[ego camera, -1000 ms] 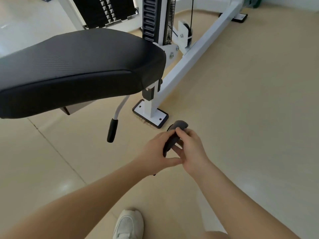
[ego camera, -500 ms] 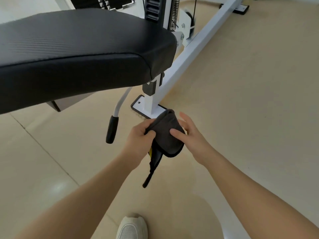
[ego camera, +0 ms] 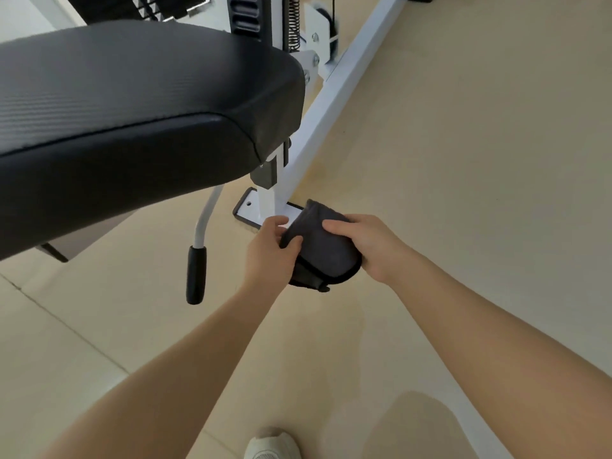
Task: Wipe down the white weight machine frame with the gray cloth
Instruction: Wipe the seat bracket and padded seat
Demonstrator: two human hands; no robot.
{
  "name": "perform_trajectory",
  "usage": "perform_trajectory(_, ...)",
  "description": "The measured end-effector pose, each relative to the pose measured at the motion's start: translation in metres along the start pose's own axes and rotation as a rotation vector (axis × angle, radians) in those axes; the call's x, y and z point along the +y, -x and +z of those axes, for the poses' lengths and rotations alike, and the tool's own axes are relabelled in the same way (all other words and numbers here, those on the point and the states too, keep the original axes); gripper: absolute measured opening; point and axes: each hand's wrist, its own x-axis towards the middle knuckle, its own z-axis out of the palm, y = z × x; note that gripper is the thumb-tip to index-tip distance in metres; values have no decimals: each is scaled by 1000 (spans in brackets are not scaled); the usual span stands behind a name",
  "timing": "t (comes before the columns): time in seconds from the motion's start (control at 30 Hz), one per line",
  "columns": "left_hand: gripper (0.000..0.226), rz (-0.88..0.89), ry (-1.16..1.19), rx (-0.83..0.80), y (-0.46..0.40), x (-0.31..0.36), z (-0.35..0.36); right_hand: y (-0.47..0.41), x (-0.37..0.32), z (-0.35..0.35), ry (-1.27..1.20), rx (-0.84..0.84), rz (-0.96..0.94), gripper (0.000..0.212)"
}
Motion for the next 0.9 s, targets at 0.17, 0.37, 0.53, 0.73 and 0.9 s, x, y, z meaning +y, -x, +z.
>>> perform_trajectory(0.17,47,191,-330,-82,-18,12,-10,5,-5,-10,-287,98,-20,29)
perform_trajectory(0.37,71,122,-288,-103,-43,23,-11,-16,-5,14,-71,412,-14,12)
perform_trajectory(0.53,74,117,-267,-113,-72,30,-15,-48,-5,31,-105,450,-77,14)
perform_trajectory(0.73,75,161,-389,-92,-106,16,-2,-94,2,35,-79,351,-135,21)
perform_trajectory(0.9,56,194,-238,-15,-128,17,8,-131,-13,56,-64,137,-291,34)
